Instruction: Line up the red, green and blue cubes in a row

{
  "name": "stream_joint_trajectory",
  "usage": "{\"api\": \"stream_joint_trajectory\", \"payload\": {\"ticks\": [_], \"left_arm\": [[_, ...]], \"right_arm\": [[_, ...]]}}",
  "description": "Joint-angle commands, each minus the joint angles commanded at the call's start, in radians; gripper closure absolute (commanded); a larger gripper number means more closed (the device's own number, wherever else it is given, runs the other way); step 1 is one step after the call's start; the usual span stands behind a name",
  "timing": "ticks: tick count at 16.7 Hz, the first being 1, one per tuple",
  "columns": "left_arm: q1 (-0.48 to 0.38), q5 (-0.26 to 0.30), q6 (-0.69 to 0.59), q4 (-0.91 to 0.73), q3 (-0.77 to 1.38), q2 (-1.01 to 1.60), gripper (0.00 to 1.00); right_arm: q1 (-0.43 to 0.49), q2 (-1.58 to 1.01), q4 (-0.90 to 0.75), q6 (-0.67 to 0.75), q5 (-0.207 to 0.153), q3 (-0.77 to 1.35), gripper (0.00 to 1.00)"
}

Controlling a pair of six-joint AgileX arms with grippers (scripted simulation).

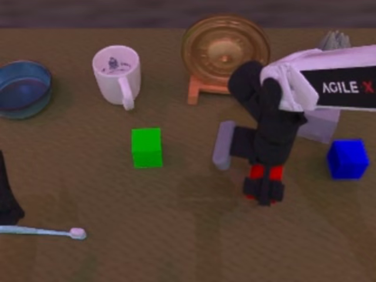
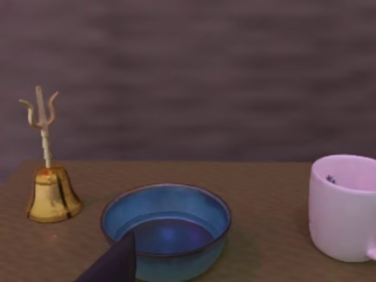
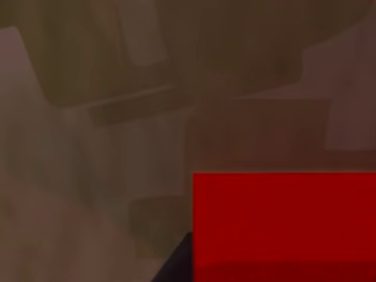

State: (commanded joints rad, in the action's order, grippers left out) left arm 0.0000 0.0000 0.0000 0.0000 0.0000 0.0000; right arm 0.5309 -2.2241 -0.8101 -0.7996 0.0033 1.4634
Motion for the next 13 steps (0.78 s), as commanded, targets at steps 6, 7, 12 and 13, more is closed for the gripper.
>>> {"api": "stream_joint_trajectory", "payload": {"ticks": [6, 7, 12, 13], "left_arm": [[0.0, 0.0, 0.0, 0.0, 0.0, 0.0, 0.0], [0.0, 0.0, 0.0, 0.0, 0.0, 0.0, 0.0], [0.0, 0.0, 0.0, 0.0, 0.0, 0.0, 0.0], [0.0, 0.0, 0.0, 0.0, 0.0, 0.0, 0.0]], "right_arm": [[0.0, 0.0, 0.0, 0.0, 0.0, 0.0, 1.0], [0.0, 0.0, 0.0, 0.0, 0.0, 0.0, 1.0], [0.003, 0.034, -0.039, 0.008, -0.009, 0.014, 1.0], [0.005, 0.043, -0.063, 0.007, -0.009, 0.029, 1.0]]}}
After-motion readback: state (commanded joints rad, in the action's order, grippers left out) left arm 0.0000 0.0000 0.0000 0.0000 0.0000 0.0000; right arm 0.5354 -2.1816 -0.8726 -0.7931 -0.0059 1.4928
